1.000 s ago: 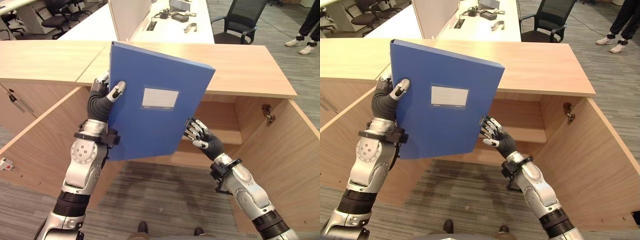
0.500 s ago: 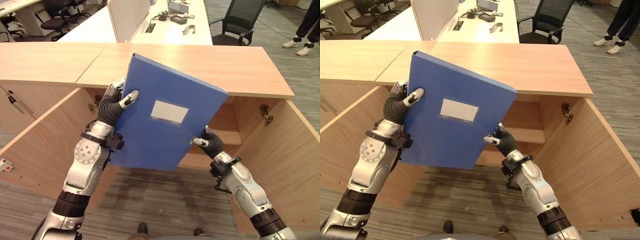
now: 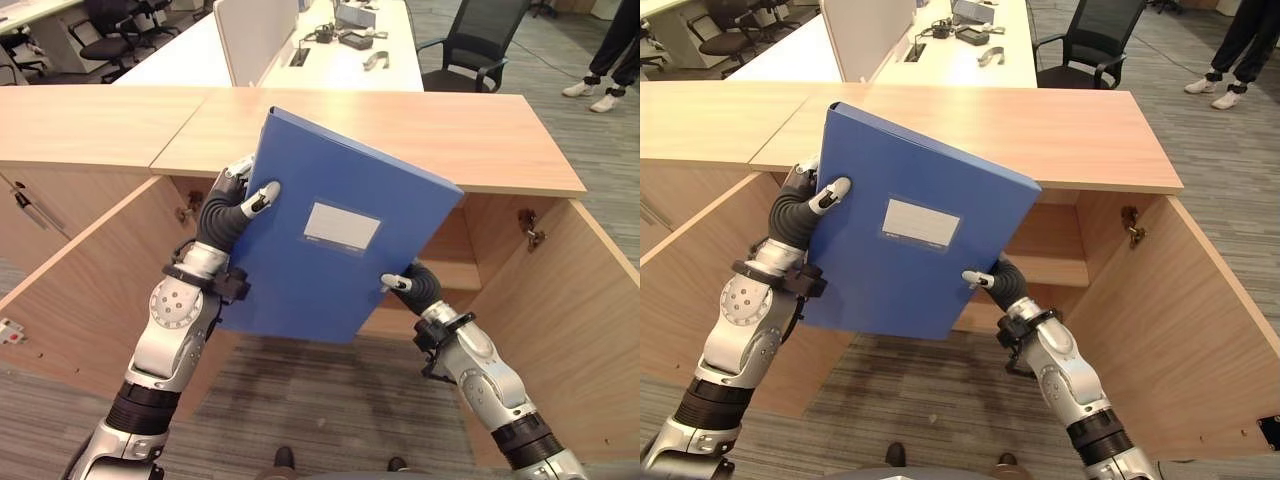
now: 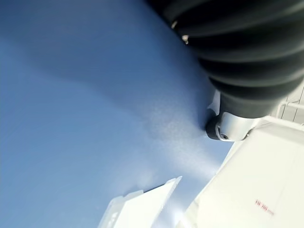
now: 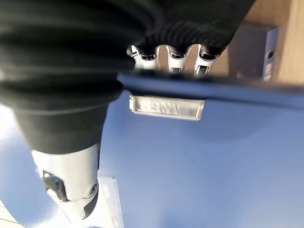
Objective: Put the empty folder in the office cabinet
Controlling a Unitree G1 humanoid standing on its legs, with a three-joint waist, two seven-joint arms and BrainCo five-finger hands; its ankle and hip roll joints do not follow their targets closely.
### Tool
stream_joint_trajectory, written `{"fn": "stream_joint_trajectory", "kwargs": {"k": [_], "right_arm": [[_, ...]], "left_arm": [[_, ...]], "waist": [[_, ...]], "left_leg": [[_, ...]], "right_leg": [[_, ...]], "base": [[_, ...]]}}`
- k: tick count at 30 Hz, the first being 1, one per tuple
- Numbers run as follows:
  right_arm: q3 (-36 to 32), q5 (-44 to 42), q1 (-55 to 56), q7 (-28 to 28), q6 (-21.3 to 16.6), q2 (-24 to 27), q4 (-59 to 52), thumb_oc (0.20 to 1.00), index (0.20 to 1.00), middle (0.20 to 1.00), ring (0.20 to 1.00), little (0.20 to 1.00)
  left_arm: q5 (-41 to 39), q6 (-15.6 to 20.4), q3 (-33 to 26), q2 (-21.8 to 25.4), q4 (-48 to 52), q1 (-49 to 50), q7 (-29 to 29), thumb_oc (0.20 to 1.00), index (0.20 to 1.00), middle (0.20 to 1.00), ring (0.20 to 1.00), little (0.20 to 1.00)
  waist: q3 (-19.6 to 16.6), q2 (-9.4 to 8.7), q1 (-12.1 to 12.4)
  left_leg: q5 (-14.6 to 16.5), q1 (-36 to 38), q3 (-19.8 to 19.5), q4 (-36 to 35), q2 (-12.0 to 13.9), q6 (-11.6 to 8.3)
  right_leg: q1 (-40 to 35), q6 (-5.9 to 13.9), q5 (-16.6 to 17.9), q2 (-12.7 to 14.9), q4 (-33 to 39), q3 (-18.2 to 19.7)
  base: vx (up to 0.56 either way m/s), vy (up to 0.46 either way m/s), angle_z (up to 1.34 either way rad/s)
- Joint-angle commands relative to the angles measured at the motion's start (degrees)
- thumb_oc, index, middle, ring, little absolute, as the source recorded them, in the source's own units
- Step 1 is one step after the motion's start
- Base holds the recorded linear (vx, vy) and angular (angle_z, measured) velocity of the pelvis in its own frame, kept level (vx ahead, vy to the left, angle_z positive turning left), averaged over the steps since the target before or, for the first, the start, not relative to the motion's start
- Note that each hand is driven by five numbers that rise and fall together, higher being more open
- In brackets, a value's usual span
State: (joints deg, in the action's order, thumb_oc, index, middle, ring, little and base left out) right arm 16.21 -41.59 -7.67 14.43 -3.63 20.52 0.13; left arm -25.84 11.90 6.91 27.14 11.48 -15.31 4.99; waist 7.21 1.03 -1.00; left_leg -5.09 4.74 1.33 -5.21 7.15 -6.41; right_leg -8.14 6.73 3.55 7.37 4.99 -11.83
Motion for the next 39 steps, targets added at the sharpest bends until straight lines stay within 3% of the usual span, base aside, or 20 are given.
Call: {"fn": "stream_joint_trajectory", "kwargs": {"k": [1,18,20,39], "right_arm": [[2.1,-0.3,-6.4,0.4,-3.3,-2.8,-1.0,1.000,1.000,1.000,1.000,1.000],[6.4,-1.7,-9.3,0.4,-3.2,-4.7,-0.6,1.000,1.000,1.000,1.000,1.000],[6.8,-1.6,-9.5,0.6,-3.1,-4.7,-0.9,0.200,0.200,0.200,0.200,0.200],[7.5,-1.2,-10.7,2.8,-2.6,-3.8,-3.1,0.200,0.200,0.200,0.200,0.200]], "left_arm": [[-2.0,3.4,1.1,-0.8,0.6,-8.0,-2.0,0.200,0.200,0.200,0.200,0.200],[-4.1,2.7,5.7,-4.3,0.8,-9.4,-2.1,0.200,0.200,0.200,0.200,0.200],[-4.2,2.8,5.9,-4.4,0.8,-9.2,-2.1,0.200,0.200,0.200,0.200,0.200],[-4.9,2.5,5.5,-4.4,0.3,-8.0,-0.7,0.200,0.200,0.200,0.200,0.200]], "waist": [[-1.3,-1.06,0.8],[-1.1,-1.19,0.8],[-1.1,-1.23,0.8],[-1.2,-1.44,1.0]], "left_leg": [[7.8,4.4,2.9,0.2,0.4,0.44],[7.7,4.3,3.0,0.2,0.4,0.51],[7.7,4.3,3.1,0.2,0.4,0.52],[7.7,4.2,3.0,0.2,0.3,0.62]], "right_leg": [[1.5,2.69,-6.1,2.7,-4.5,2.8],[1.9,2.57,-6.1,2.6,-4.8,2.9],[1.9,2.56,-6.0,2.6,-4.7,2.8],[2.0,2.51,-6.0,2.7,-4.8,2.9]], "base": [[0.00,0.000,0.00],[0.00,0.000,0.00],[0.00,0.000,0.00],[0.00,0.000,0.00]]}}
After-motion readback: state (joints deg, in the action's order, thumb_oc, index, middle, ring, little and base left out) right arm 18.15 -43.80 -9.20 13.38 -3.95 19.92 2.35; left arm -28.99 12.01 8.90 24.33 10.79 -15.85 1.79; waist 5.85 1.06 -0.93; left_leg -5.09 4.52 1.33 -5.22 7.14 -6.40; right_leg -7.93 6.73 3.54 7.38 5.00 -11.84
